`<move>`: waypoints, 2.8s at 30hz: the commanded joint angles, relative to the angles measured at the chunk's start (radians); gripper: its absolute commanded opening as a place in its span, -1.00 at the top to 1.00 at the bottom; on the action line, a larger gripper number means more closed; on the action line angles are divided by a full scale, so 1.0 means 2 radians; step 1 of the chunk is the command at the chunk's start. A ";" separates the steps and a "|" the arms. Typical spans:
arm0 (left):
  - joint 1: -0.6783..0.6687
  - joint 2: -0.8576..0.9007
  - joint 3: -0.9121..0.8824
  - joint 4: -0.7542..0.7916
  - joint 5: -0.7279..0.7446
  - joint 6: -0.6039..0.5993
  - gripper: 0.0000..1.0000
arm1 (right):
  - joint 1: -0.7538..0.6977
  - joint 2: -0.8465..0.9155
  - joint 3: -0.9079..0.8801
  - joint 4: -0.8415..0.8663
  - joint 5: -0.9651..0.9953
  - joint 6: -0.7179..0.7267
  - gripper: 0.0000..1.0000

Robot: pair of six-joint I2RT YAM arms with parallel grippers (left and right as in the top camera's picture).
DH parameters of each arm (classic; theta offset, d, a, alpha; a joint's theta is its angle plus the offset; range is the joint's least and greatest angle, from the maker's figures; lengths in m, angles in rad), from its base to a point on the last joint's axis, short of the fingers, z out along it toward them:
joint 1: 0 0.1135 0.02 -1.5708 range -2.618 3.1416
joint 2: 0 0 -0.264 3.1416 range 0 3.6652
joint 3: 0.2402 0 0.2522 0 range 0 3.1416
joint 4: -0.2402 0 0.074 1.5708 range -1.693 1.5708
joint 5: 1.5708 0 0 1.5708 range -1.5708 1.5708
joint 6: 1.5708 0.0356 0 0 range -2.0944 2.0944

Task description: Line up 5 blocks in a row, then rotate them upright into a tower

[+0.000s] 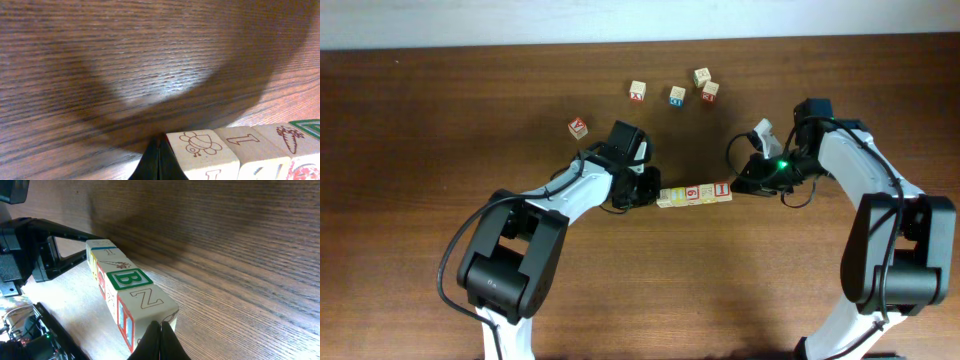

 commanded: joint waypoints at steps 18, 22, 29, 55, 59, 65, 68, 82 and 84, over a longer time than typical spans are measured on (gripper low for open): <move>-0.012 0.001 0.002 0.010 0.056 -0.001 1.00 | 0.080 0.054 0.009 0.037 0.120 0.122 0.92; -0.002 0.001 0.003 0.002 0.027 0.016 1.00 | 0.079 0.064 0.009 0.042 0.119 0.121 0.92; 0.017 0.000 0.036 -0.068 -0.049 0.059 1.00 | 0.079 0.064 0.009 0.044 0.119 0.121 0.92; 0.049 0.000 0.047 -0.100 0.069 0.106 1.00 | 0.033 0.064 0.009 0.009 0.075 0.077 0.92; 0.049 0.000 0.047 -0.100 0.069 0.100 1.00 | -0.023 0.064 0.003 0.001 -0.014 -0.001 0.92; 0.049 0.000 0.047 -0.098 0.069 0.098 1.00 | -0.022 0.064 -0.040 0.074 -0.041 0.000 0.92; 0.049 0.000 0.047 -0.097 0.069 0.098 1.00 | -0.008 0.064 -0.046 0.087 -0.044 0.003 0.92; 0.049 0.000 0.047 -0.094 0.071 0.096 1.00 | 0.002 0.055 -0.047 0.079 -0.084 0.009 0.92; 0.049 0.000 0.047 -0.094 0.071 0.096 1.00 | 0.002 0.033 -0.047 0.074 -0.084 0.009 0.92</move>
